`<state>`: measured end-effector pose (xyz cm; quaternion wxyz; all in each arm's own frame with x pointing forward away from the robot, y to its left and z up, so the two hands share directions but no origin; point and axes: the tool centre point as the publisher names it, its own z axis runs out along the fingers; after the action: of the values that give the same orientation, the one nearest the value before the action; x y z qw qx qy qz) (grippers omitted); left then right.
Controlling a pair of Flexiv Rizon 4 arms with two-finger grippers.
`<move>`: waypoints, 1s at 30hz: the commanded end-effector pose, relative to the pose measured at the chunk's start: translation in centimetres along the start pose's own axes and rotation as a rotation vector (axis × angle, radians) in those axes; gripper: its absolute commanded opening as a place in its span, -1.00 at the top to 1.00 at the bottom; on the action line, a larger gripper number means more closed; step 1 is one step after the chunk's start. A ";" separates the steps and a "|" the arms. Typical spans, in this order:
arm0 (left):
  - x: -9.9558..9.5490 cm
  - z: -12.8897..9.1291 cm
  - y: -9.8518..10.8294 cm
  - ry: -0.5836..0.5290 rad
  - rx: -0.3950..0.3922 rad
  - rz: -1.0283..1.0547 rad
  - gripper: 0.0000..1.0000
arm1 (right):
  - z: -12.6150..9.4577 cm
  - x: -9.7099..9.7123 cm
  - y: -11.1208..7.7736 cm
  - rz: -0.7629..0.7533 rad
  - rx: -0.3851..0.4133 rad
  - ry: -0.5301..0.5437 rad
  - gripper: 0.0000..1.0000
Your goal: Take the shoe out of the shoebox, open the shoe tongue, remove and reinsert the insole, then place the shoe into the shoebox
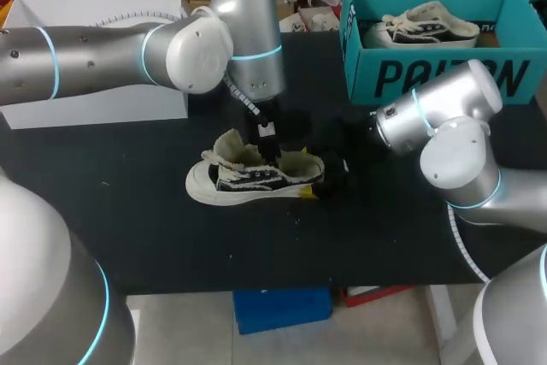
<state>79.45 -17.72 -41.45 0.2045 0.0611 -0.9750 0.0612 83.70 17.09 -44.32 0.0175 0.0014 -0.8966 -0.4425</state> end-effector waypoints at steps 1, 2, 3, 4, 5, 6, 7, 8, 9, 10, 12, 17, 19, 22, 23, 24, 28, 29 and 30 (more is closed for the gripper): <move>0.0 0.9 -0.2 -0.008 0.008 0.003 0.76 | 0.2 -0.2 -0.3 0.002 0.002 -0.001 1.00; 0.0 0.8 -0.1 -0.012 0.010 0.003 0.60 | 0.2 -0.2 -0.3 0.002 0.002 -0.001 1.00; 0.0 0.7 -0.1 -0.014 0.010 0.004 0.58 | 0.2 -0.2 -0.3 0.002 0.002 -0.001 1.00; -0.1 0.7 0.0 -0.019 0.009 0.003 0.60 | 0.2 -0.2 -0.3 0.002 0.002 -0.001 1.00; -0.1 0.7 0.0 -0.024 0.003 0.000 0.62 | 0.2 -0.2 -0.3 0.002 0.002 -0.001 1.00; -0.2 0.6 0.1 -0.029 -0.001 0.000 0.60 | 0.2 -0.2 -0.3 0.002 0.002 -0.001 1.00; -0.2 0.6 0.1 -0.035 -0.007 -0.003 0.60 | 0.2 -0.2 -0.3 0.002 0.002 -0.001 1.00; -0.3 0.6 0.2 -0.040 -0.013 -0.005 0.59 | 0.2 -0.2 -0.3 0.002 0.002 -0.001 1.00; -0.3 0.6 0.3 -0.045 -0.020 -0.006 0.63 | 0.2 -0.2 -0.3 0.002 0.002 -0.001 1.00; -0.4 0.6 0.4 -0.052 -0.028 -0.010 0.66 | 0.2 -0.2 -0.3 0.002 0.002 -0.001 1.00; -0.6 0.7 0.5 -0.068 -0.044 -0.016 0.65 | 0.2 -0.2 -0.3 0.002 0.002 -0.001 1.00; -0.9 0.9 0.9 -0.145 -0.109 -0.036 0.45 | 0.2 -0.2 -0.3 0.002 0.002 -0.001 1.00; -1.0 0.9 1.0 -0.190 -0.140 -0.050 0.55 | 0.2 -0.2 -0.3 0.002 0.002 -0.001 1.00; -1.3 1.1 1.5 -0.227 -0.169 -0.060 0.52 | 0.2 -0.2 -0.3 0.002 0.002 -0.001 1.00; -1.5 1.2 1.6 -0.245 -0.189 -0.063 0.55 | 0.2 -0.2 -0.3 0.002 0.002 -0.001 1.00; -1.6 1.3 1.7 -0.267 -0.208 -0.063 0.57 | 0.2 -0.2 -0.3 0.002 0.002 -0.001 1.00; -2.2 1.4 2.5 -0.333 -0.251 -0.076 0.58 | 0.2 -0.2 -0.3 0.002 0.002 -0.001 1.00; -2.4 1.4 2.8 -0.353 -0.270 -0.081 0.59 | 0.2 -0.2 -0.3 0.002 0.002 -0.001 1.00; -2.6 1.4 3.0 -0.374 -0.284 -0.085 0.59 | 0.2 -0.2 -0.3 0.002 0.002 -0.001 1.00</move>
<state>81.15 -15.34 -42.24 0.0530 0.0829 -0.9921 -0.0775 83.72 17.22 -44.34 0.0176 0.0016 -0.8965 -0.4428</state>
